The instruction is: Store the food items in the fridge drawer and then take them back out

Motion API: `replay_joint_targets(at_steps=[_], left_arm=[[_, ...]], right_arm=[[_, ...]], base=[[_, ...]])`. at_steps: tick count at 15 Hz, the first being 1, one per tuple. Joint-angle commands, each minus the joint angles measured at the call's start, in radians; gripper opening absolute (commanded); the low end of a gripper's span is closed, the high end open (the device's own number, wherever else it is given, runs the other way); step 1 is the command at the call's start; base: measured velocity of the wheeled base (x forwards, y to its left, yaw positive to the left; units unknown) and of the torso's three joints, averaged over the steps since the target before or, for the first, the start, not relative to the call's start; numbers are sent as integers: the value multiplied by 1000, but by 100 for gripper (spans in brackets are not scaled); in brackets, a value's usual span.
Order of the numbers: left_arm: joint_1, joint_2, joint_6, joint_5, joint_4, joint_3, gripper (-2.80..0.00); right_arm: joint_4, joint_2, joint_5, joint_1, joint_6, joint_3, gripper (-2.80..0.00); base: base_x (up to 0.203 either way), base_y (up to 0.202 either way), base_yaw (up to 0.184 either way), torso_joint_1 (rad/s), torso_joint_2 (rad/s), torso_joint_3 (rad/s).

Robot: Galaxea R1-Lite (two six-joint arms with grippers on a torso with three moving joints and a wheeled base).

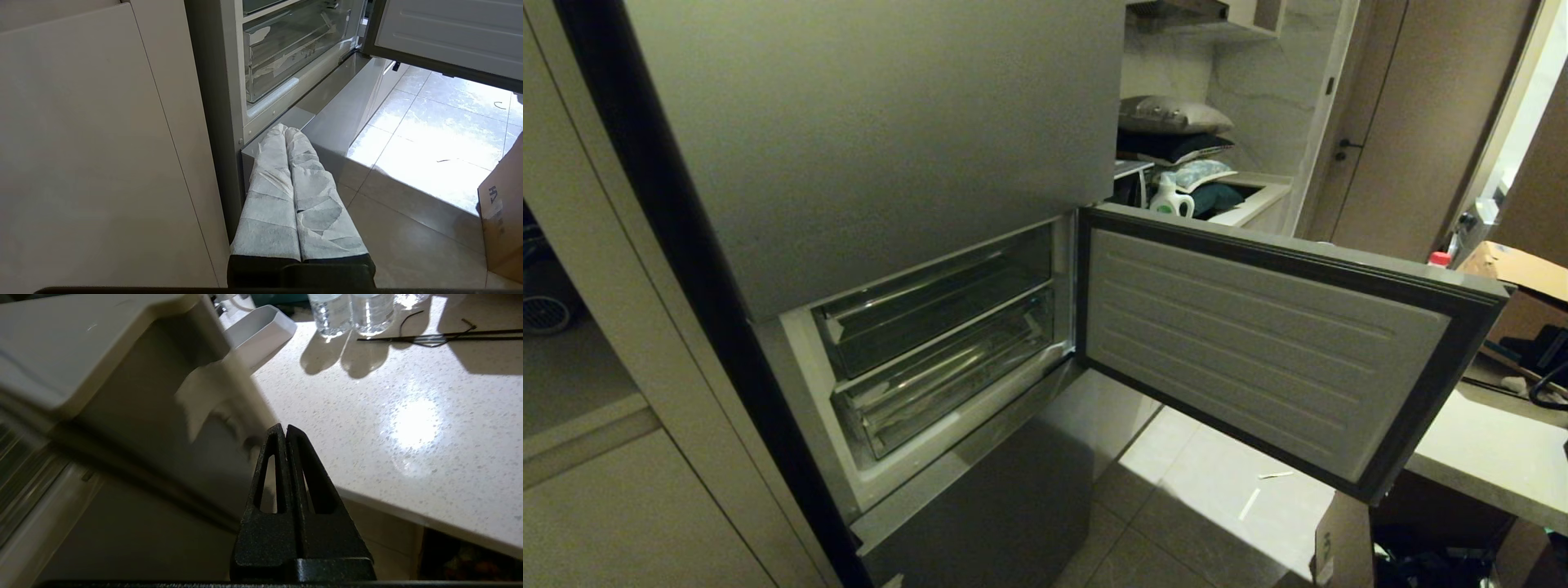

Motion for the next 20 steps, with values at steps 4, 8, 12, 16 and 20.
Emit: replay_joint_targets(at_steps=[4, 8, 12, 16, 20], left_arm=[[0, 0, 0, 0, 1, 0, -280], [0, 0, 0, 0, 1, 0, -280], [0, 0, 0, 0, 1, 0, -280], [0, 0, 0, 0, 1, 0, -280], [0, 0, 0, 0, 1, 0, -280]], right_arm=[[-6, -31, -37, -32, -1, -3, -280], [-8, 58, -36, -31, -3, -86, -280], [-5, 116, -4, -31, -5, -160, -280], [-5, 113, 115, -25, -17, -121, -280], [-3, 103, 131, -21, -20, -100, -280]], base=[[0, 0, 0, 0, 0, 0], [0, 0, 0, 0, 0, 0], [0, 0, 0, 0, 0, 0], [0, 0, 0, 0, 0, 0], [0, 0, 0, 0, 0, 0]])
